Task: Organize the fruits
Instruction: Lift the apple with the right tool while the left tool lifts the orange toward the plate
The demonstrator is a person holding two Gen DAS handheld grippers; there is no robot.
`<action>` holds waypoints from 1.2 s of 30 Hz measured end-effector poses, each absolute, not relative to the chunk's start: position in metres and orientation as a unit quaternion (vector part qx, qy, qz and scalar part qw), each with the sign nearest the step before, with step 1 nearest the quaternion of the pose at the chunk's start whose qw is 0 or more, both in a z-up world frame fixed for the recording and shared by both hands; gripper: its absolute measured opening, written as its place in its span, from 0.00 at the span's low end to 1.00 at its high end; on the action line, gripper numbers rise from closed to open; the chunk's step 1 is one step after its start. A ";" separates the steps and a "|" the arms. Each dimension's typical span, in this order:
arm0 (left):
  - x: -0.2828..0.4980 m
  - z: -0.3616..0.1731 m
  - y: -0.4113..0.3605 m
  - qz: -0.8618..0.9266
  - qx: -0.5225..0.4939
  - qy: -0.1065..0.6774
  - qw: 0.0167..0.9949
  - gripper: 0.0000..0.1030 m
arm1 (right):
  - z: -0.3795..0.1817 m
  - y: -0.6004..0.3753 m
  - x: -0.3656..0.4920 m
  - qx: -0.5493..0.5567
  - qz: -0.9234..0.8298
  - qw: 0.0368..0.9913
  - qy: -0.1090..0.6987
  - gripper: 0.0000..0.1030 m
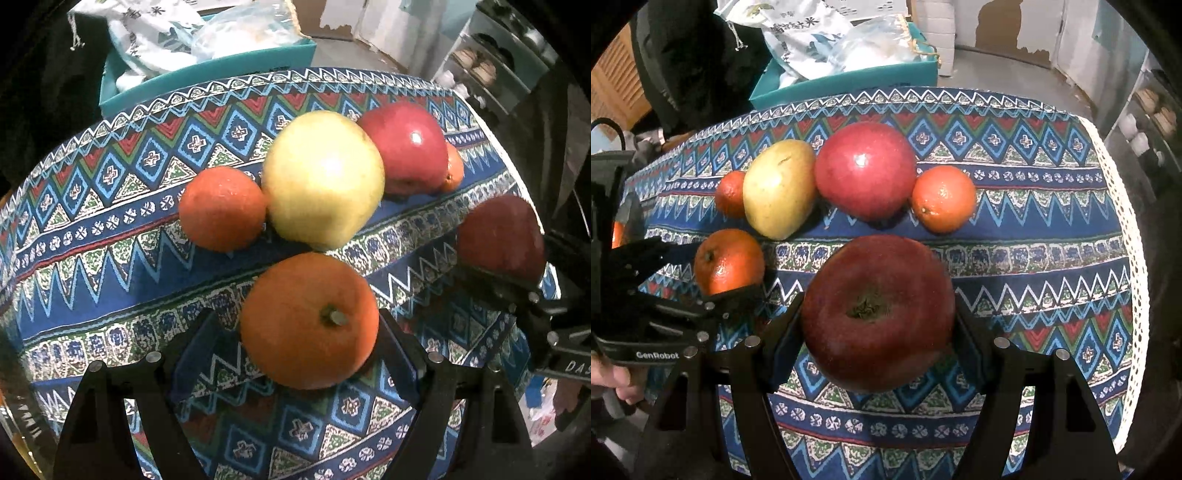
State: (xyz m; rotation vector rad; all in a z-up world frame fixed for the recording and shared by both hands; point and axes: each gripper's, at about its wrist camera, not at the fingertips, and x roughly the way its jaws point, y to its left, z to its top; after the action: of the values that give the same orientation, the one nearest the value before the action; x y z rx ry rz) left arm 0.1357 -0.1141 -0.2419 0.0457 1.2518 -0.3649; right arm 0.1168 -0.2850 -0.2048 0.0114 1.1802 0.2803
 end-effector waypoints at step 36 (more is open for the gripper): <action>0.090 -0.154 -0.084 -0.183 0.056 0.511 0.838 0.63 | -0.138 -0.252 0.097 -0.020 0.157 0.850 0.503 0.70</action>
State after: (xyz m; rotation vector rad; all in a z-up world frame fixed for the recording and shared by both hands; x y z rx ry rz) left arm 0.0899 -0.0839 -0.1540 0.1193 1.0819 -0.3864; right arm 0.0965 -0.2524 -0.1381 -0.0427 1.0592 0.3299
